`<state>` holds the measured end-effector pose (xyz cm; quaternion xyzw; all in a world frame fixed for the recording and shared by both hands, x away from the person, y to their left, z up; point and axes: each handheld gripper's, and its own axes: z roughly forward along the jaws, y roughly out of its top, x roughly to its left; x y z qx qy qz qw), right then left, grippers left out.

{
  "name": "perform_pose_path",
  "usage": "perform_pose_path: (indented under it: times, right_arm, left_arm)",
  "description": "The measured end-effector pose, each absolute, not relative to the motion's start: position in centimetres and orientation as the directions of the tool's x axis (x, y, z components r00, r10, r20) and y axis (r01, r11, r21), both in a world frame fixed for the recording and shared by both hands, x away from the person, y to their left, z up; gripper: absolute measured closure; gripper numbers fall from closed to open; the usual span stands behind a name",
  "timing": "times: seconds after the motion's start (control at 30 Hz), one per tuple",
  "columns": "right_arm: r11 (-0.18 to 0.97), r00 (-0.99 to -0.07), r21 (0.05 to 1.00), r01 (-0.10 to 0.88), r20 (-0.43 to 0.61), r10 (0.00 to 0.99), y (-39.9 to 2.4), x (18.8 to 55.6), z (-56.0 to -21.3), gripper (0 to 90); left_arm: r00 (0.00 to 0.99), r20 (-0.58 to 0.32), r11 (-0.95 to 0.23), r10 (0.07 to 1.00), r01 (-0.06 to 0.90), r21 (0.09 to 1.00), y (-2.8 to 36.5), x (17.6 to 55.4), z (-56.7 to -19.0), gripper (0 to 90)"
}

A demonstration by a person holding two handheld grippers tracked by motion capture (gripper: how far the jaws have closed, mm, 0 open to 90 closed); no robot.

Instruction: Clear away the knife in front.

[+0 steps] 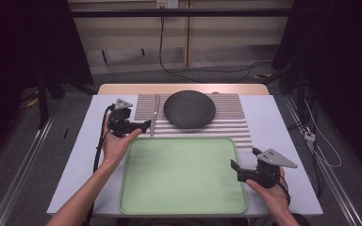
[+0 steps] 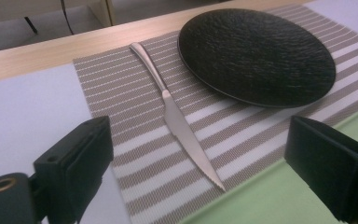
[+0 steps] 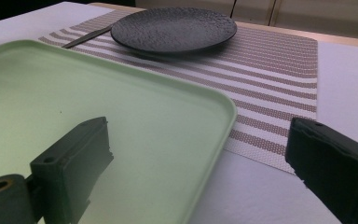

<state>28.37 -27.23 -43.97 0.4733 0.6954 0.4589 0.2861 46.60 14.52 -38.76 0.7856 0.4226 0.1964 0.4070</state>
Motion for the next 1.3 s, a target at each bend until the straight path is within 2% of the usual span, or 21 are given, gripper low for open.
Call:
perform_pose_path:
  times: [0.17,0.33,0.63,0.7,0.77,0.9,1.17,1.3]
  right_arm:
    - [0.132,-0.395,0.907,0.399,0.040,0.918,-27.1,28.6,-44.1,6.7]
    - [0.126,-0.396,0.905,0.406,0.050,0.917,-27.1,28.8,-44.2,6.6]
    - [0.132,-0.401,0.903,0.409,0.048,0.915,-27.0,28.8,-44.2,6.6]
    - [0.133,-0.402,0.903,0.408,0.048,0.914,-27.0,28.8,-44.2,6.6]
    - [0.133,-0.403,0.903,0.409,0.048,0.914,-27.0,28.8,-44.2,6.6]
    - [0.139,-0.409,0.900,0.413,0.047,0.911,-27.0,28.8,-44.2,6.7]
    - [0.138,-0.418,0.896,0.423,0.057,0.907,-27.1,29.1,-44.4,6.7]
    - [0.139,-0.422,0.895,0.424,0.059,0.905,-27.2,29.0,-44.4,6.7]
  left_arm:
    - [0.580,-0.055,-0.302,0.813,0.501,0.811,13.4,48.3,-38.7,8.6]
    - [0.560,-0.020,-0.310,0.828,0.488,0.816,13.2,49.8,-38.5,10.1]
    - [0.543,-0.040,-0.315,0.839,0.544,0.778,12.8,53.0,-39.4,12.8]
    - [0.550,-0.044,-0.328,0.834,0.557,0.763,12.5,53.7,-39.9,21.9]
    - [0.547,-0.025,-0.349,0.837,0.568,0.745,12.3,54.3,-40.3,18.8]
    - [0.532,-0.014,-0.359,0.847,0.590,0.724,11.9,55.8,-41.0,19.6]
    - [0.513,-0.063,-0.333,0.856,0.640,0.693,11.1,58.4,-42.7,29.3]
    - [0.500,-0.053,-0.337,0.865,0.654,0.677,10.4,59.3,-43.5,35.6]
